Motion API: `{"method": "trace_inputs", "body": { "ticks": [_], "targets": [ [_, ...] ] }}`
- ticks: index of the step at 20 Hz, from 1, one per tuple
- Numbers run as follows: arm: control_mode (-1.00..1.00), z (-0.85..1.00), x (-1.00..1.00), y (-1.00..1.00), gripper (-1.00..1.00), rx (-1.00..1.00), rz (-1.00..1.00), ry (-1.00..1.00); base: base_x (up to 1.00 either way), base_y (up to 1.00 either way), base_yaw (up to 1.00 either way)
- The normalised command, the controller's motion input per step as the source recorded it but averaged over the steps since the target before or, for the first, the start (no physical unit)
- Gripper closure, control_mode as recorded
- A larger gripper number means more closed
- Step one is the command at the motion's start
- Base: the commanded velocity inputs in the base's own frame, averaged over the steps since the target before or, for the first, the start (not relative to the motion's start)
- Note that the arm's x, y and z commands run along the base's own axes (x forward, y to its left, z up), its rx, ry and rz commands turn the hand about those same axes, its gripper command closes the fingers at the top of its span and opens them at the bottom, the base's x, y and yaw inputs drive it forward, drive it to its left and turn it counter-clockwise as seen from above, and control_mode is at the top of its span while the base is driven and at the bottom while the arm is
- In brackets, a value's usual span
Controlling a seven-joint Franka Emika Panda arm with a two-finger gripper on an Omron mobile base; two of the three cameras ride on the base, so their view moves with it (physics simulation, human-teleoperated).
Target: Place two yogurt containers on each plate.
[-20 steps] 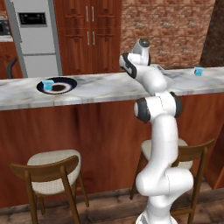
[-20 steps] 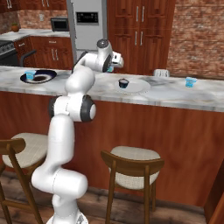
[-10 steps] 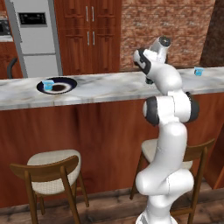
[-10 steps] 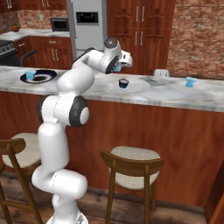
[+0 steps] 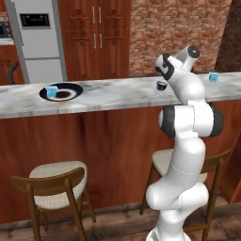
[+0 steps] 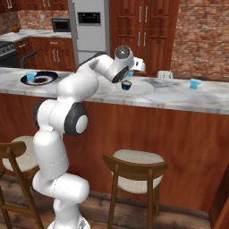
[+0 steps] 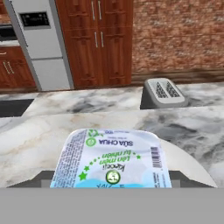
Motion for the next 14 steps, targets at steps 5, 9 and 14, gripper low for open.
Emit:
{"method": "trace_inputs", "body": {
  "ticks": [5, 9, 14],
  "targets": [
    [-1.0, 0.0, -0.15, -0.47, 1.0, 0.0, 0.0, 0.03, 0.0, 0.0, 0.0],
    [-1.0, -0.04, -0.01, -0.19, 1.0, 0.0, 0.0, 0.02, 0.0, 0.0, 0.0],
    [-1.0, -0.26, -0.09, -0.12, 1.0, 0.0, 0.0, -0.01, 0.0, 0.0, 0.0]
  ]
}}
